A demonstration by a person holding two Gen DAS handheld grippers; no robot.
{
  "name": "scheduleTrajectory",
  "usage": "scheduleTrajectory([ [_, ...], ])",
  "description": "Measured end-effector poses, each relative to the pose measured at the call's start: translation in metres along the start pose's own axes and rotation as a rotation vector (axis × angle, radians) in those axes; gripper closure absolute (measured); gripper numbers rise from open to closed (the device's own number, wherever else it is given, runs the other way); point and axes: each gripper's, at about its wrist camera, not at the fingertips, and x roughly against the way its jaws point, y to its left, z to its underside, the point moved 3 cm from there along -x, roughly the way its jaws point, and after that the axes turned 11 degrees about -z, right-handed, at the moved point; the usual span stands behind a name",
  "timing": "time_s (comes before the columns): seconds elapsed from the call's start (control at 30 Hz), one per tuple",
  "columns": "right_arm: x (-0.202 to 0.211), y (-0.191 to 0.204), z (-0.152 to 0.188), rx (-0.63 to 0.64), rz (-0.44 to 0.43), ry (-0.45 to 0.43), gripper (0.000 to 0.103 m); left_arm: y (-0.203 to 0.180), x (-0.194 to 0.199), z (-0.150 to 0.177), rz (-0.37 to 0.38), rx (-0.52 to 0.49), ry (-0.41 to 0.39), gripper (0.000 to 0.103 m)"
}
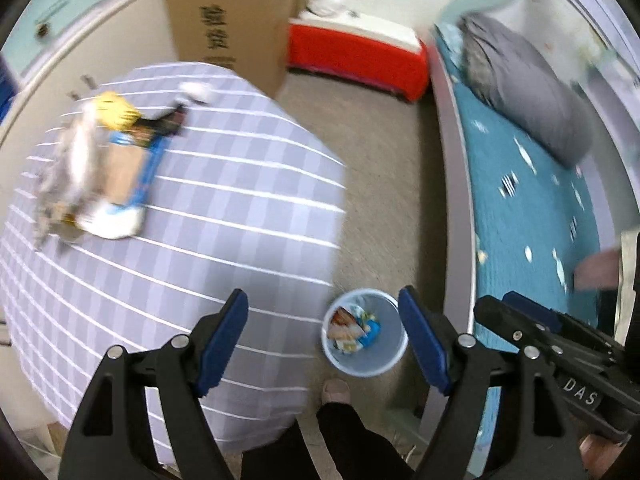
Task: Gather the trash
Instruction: 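Swing both open grippers back toward the table, then grasp the yellow paper cup with the left gripper while the right gripper grasps the white dropper bottle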
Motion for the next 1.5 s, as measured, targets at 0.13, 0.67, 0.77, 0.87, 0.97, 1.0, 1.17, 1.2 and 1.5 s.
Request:
scheduleTrajectory([
  [0.13, -0.024, 0.047, -0.018, 0.043, -0.031, 0.005, 0.050, 0.067, 0.012, -0.024, -0.028, 0.070, -0.029, 0.027],
  [0.67, -0.111, 0.169, -0.092, 0.139, -0.019, -0.009, 0.050, 0.214, 0.009, -0.129, -0.001, 0.204, -0.026, 0.027],
  [0.77, -0.130, 0.171, -0.110, 0.162, -0.015, 0.012, 0.050, 0.218, -0.009, -0.146, -0.005, 0.225, 0.016, 0.027],
  [0.87, -0.155, 0.168, -0.135, 0.178, -0.020, 0.047, 0.050, 0.222, -0.032, -0.163, -0.026, 0.263, 0.069, 0.027],
  [0.97, -0.173, 0.166, -0.155, 0.205, -0.028, 0.079, 0.050, 0.227, -0.057, -0.179, -0.038, 0.313, 0.138, 0.027],
  [1.0, -0.182, 0.166, -0.163, 0.225, -0.028, 0.092, 0.050, 0.228, -0.066, -0.184, -0.042, 0.332, 0.165, 0.027],
  [1.17, -0.221, 0.168, -0.185, 0.294, -0.044, 0.164, 0.050, 0.228, -0.104, -0.202, -0.095, 0.360, 0.250, 0.027],
  [1.2, -0.230, 0.170, -0.186, 0.321, -0.040, 0.182, 0.050, 0.227, -0.109, -0.204, -0.103, 0.365, 0.266, 0.027],
  [1.5, -0.268, 0.168, -0.191, 0.391, -0.034, 0.263, 0.065, 0.222, -0.148, -0.214, -0.200, 0.343, 0.362, 0.027],
])
